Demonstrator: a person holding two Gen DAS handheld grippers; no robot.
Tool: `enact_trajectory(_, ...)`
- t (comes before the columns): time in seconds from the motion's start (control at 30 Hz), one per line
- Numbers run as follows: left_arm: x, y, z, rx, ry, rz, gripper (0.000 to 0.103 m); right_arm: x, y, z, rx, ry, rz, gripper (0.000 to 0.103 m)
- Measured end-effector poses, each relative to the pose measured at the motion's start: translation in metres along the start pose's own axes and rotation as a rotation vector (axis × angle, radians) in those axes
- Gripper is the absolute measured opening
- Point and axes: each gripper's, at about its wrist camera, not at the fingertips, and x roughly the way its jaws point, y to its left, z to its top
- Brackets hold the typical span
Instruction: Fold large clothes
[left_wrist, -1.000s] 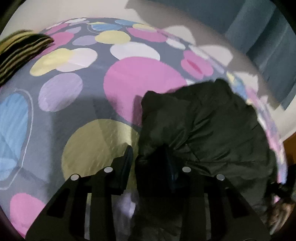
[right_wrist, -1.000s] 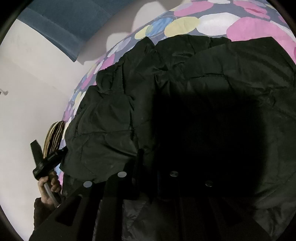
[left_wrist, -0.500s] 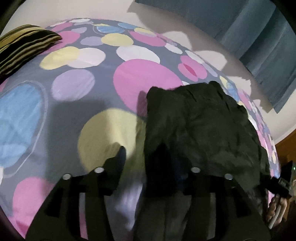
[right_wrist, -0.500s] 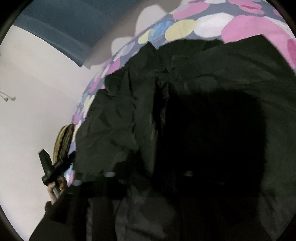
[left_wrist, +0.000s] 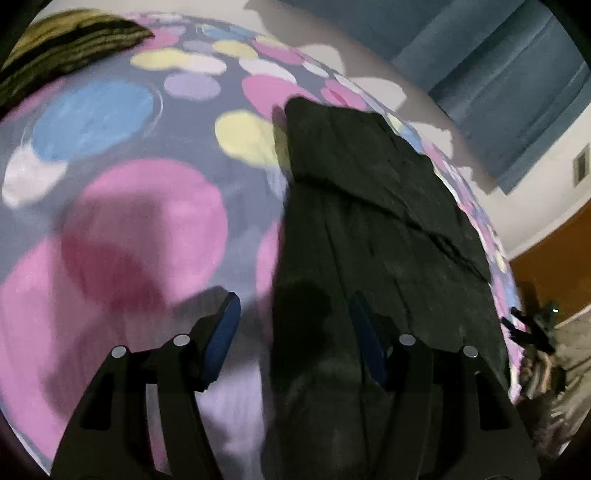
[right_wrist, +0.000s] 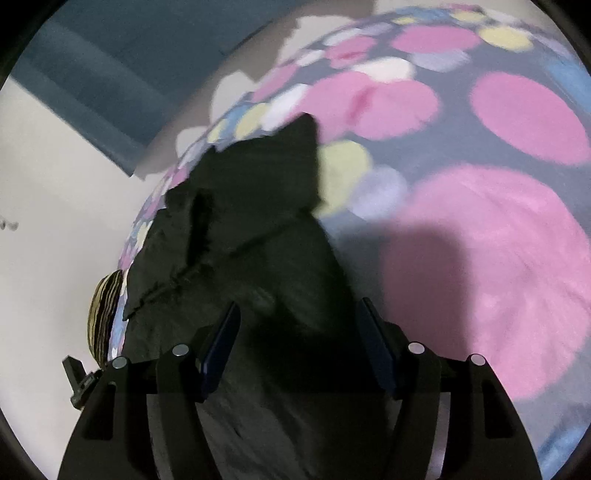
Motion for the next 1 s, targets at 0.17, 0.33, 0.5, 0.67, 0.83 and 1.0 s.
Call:
enact_trajectory(0.17, -0.009, -0.004, -0.033, -0.011, 0.051, -0.078, 0.061, -0.01, -0.017, -0.029, -0.017, 0.101, 0.042, 0.065)
enact_trajectory(0.33, -0.016, -0.008, -0.063, -0.036, 0.07, -0.163, 0.061, -0.018, -0.009, -0.061, -0.092, 0.183, 0.106, 0.065)
enact_trajectory(0.5, -0.02, -0.013, -0.085, -0.048, 0.087, -0.209, 0.061, -0.022, -0.003, -0.082, -0.112, 0.223, 0.157, 0.065)
enact_trajectory(0.67, -0.023, -0.023, -0.098, -0.015, 0.109, -0.216, 0.061, -0.027, -0.002, -0.094, -0.141, 0.245, 0.168, 0.063)
enact_trajectory(0.83, -0.017, -0.029, -0.101, -0.001, 0.124, -0.174, 0.039, -0.025, -0.002, -0.1, -0.16, 0.254, 0.138, 0.03)
enact_trajectory(1.0, -0.018, -0.031, -0.101, 0.004, 0.108, -0.16, 0.018, -0.026, 0.003, -0.102, -0.179, 0.235, 0.122, 0.018)
